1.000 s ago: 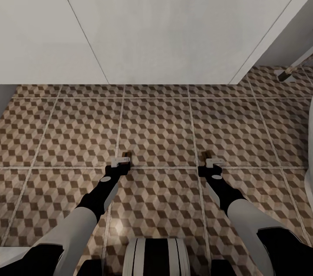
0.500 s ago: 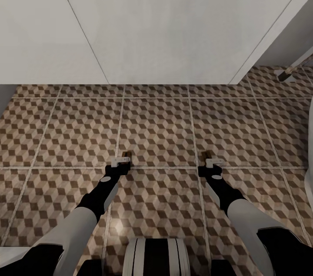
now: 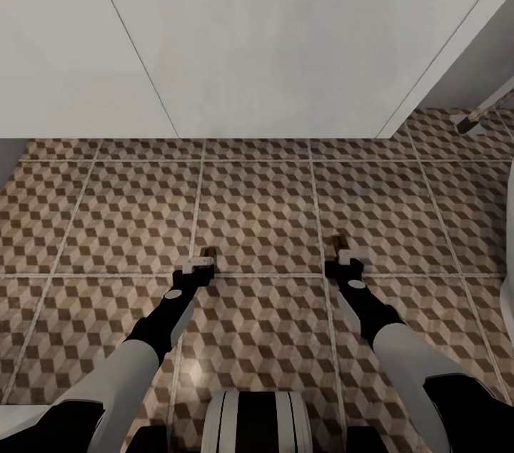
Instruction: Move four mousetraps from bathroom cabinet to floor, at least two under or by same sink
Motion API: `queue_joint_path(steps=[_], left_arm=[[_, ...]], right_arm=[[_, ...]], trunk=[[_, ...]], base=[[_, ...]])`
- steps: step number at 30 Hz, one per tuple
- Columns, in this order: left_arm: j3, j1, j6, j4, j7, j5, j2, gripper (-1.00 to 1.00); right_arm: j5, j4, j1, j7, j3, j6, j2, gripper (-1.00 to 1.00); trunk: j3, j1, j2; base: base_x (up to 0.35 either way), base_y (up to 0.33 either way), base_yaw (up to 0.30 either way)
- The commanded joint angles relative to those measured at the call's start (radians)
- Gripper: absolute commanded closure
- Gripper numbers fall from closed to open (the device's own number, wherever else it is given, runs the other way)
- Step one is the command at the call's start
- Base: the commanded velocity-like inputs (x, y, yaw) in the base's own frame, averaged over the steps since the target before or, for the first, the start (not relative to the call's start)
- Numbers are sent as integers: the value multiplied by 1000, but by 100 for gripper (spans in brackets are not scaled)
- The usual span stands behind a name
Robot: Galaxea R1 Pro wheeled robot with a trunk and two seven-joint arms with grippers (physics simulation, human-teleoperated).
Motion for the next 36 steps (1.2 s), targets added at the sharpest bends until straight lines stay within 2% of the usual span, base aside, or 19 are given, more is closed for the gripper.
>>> queue_joint_path(steps=[1,22,32,36], left_arm=[[-3,0,-4,0,5,2,1,100],[-4,0,-10,2,5,6,2,100],[-2,0,-11,0,6,3,2,100],[-2,0,-33,1,6,3,3,100]], right_arm=[[-8,-3,-1,-7,8,-3,-1,100],[-11,-6,-1,-7,8,-7,3,100],[-12,-5,-1,-7,8,-7,3,100],[-13,-5,-1,-7,8,-7,3,100]], trunk=[[0,0,0],[0,0,0],[0,0,0],[0,0,0]], base=[[0,0,0],[6,0,0],[258,0,0],[318,0,0]])
